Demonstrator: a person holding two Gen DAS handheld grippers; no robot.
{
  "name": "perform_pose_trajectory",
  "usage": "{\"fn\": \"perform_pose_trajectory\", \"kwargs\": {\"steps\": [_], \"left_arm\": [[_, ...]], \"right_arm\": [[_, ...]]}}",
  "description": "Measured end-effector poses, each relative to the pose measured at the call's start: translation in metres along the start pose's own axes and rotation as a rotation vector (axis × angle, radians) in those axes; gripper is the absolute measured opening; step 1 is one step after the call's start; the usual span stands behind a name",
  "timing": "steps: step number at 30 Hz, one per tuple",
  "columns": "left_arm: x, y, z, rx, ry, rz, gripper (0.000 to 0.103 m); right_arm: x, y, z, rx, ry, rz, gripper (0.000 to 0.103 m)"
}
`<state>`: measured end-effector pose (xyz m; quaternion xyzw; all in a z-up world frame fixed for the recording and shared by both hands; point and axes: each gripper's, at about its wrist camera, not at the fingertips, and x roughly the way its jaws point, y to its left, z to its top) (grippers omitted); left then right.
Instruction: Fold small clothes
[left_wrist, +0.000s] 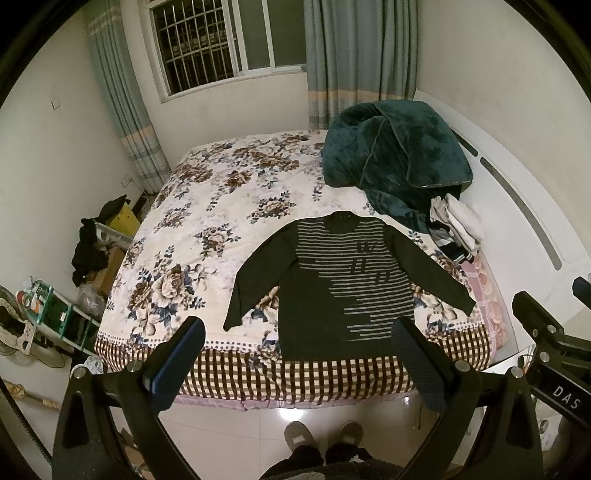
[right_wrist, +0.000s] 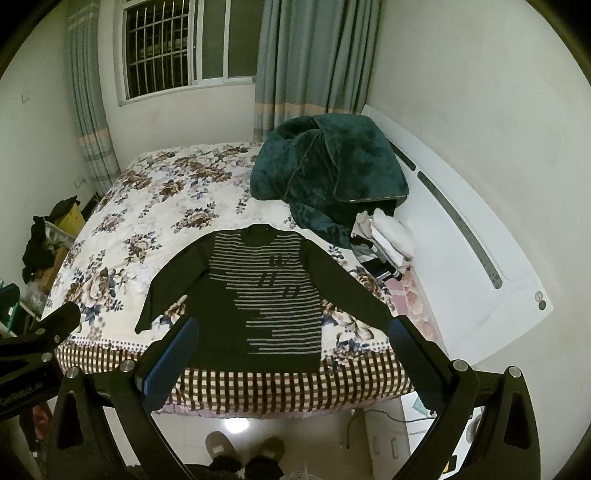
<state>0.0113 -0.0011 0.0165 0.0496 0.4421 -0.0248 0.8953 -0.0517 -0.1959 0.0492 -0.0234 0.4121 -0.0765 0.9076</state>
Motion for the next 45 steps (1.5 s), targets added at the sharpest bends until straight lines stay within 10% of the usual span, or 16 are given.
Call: {"fn": "perform_pose_trajectory", "kwargs": {"steps": [45], "left_arm": [[-0.001,0.003,0.017,-0.012,-0.013,-0.003,0.103]], "right_arm": [[0.005,0.006,0.012,-0.002,-0.002,0.016,0.103]]}}
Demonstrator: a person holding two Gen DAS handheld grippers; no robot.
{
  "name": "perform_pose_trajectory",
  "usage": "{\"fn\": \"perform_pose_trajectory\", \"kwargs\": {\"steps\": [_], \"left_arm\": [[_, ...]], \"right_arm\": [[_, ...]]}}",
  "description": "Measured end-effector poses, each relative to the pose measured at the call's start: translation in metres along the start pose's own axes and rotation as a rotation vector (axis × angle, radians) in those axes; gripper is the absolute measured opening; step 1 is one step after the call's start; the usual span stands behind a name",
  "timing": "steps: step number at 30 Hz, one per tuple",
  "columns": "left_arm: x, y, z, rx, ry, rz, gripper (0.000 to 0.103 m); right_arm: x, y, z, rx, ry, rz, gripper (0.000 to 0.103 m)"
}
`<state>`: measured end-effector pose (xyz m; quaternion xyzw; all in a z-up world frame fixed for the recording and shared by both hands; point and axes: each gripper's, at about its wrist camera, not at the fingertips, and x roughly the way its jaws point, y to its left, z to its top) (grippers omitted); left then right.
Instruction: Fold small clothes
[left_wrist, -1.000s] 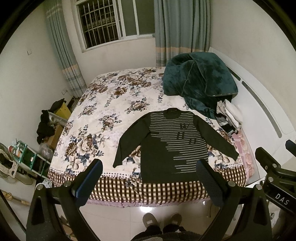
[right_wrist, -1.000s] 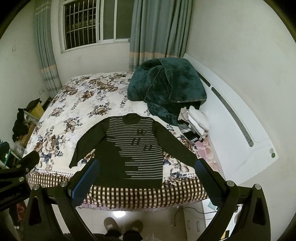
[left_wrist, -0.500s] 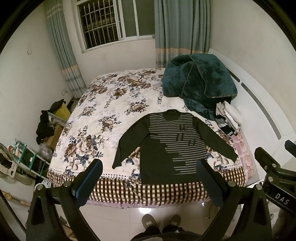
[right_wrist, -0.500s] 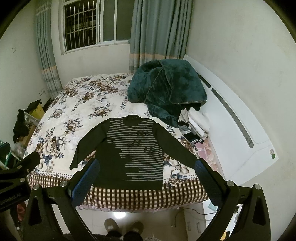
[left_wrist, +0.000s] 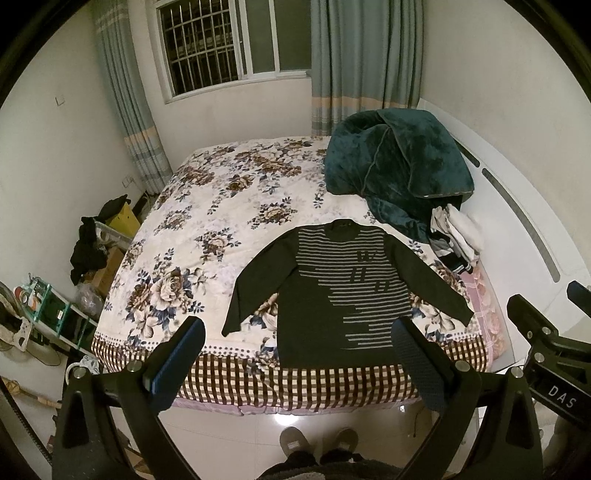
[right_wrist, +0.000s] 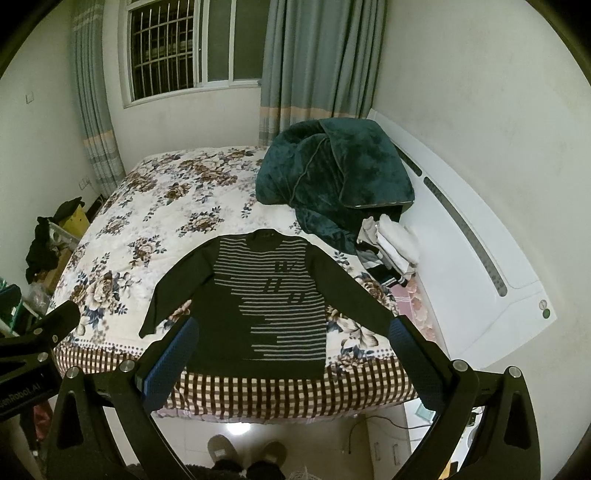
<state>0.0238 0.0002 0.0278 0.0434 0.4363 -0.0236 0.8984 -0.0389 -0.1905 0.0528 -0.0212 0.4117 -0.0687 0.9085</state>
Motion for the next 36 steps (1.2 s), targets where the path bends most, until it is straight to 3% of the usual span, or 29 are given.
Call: {"fn": "perform_pose_trajectory", "kwargs": {"steps": [13,19,24,27,33,36], "left_arm": [[0.006,-0.004,0.011,-0.001,0.012,-0.002,0.103],[0.058,-0.004,0.026,0.004,0.017,0.01,0.103],[0.128,-0.012,0.036,0.024,0.033,0.013,0.103],[0.184,-0.029,0.043,0.039,0.093,0.023,0.103],[0.314,-0.082,0.051,0.05,0.266,0.073,0.103],[0.382,-0.11,0.052,0.058,0.351,0.131,0.103]], "right_arm": [[0.004,0.008,0.007,0.005,0.008,0.004,0.103],[0.047,0.005,0.022,0.125,0.046,0.018,0.103],[0.122,-0.046,0.004,0.296,0.096,-0.107,0.103],[0.183,-0.099,-0.021,0.406,0.175,-0.177,0.103],[0.339,-0.236,-0.09,0.674,0.372,-0.197,0.103],[0.428,-0.305,-0.131,0.851,0.445,-0.177,0.094]]}}
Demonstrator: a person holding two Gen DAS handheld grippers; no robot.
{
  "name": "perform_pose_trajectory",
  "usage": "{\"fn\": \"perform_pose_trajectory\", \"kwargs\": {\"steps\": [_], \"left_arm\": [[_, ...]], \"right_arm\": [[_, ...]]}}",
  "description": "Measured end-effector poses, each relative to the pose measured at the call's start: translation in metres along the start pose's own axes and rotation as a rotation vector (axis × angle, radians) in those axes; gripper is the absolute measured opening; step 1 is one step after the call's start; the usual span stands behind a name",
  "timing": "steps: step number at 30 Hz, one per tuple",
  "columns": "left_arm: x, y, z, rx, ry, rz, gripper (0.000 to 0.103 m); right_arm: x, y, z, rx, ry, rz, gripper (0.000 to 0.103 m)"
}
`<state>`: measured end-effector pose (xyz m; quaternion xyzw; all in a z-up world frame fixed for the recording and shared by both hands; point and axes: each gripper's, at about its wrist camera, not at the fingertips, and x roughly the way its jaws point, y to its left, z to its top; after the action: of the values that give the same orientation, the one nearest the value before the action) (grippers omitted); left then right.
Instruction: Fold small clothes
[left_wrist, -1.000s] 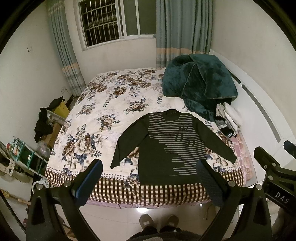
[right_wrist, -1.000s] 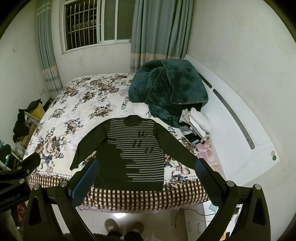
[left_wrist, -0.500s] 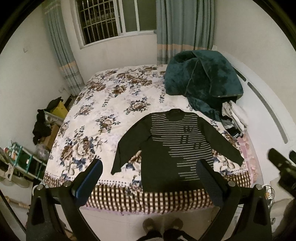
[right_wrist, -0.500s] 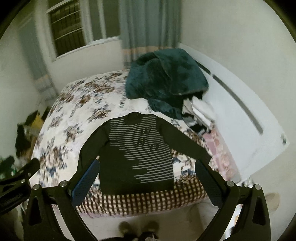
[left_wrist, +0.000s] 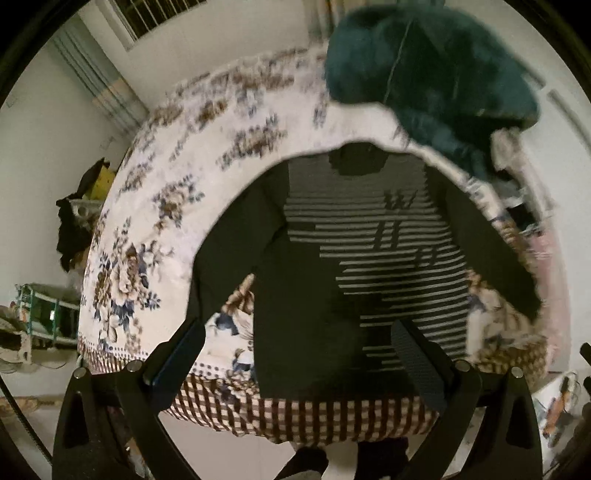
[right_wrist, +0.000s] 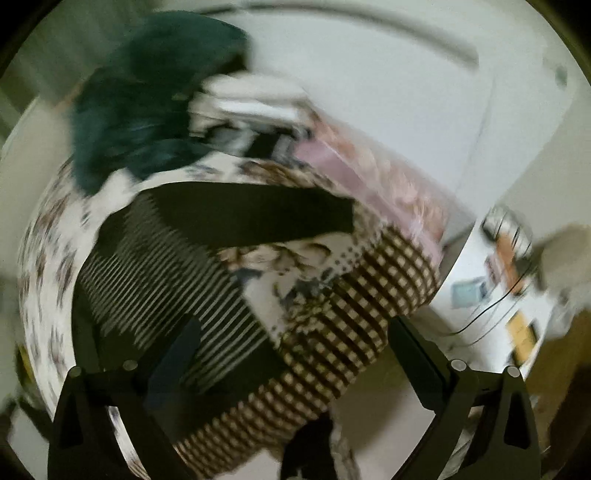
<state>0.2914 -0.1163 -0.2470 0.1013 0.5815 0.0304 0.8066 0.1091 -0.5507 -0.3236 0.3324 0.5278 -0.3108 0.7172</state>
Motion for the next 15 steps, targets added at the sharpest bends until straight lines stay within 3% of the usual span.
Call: {"fn": "perform_pose_trajectory", "kwargs": {"steps": [3,7,10,13,15], "left_arm": [[0.06,-0.028,0.017,-0.013,0.076,0.01,0.103],[0.144,-0.06,0.03,-0.013,0.167,0.038,0.103],[0.199,-0.072,0.033,-0.055,0.23,0.059,0.103],[0.244,-0.072,0.035,-0.12,0.277,0.063,0.103],[0.267,-0.07,0.036,-0.152,0.29,0.068,0.103]], "right_arm": [[0.093,-0.042,0.044,0.171,0.079,0.029,0.08],[0.215,-0.088,0.083,0.38,0.143,0.064,0.08],[0.283,-0.106,0.09,0.543,0.196,0.107,0.08],[0.325,-0.117,0.096,0.675,0.163,0.141,0.078],[0.329,-0.113,0.102,0.712,0.06,0.121,0.069]]}}
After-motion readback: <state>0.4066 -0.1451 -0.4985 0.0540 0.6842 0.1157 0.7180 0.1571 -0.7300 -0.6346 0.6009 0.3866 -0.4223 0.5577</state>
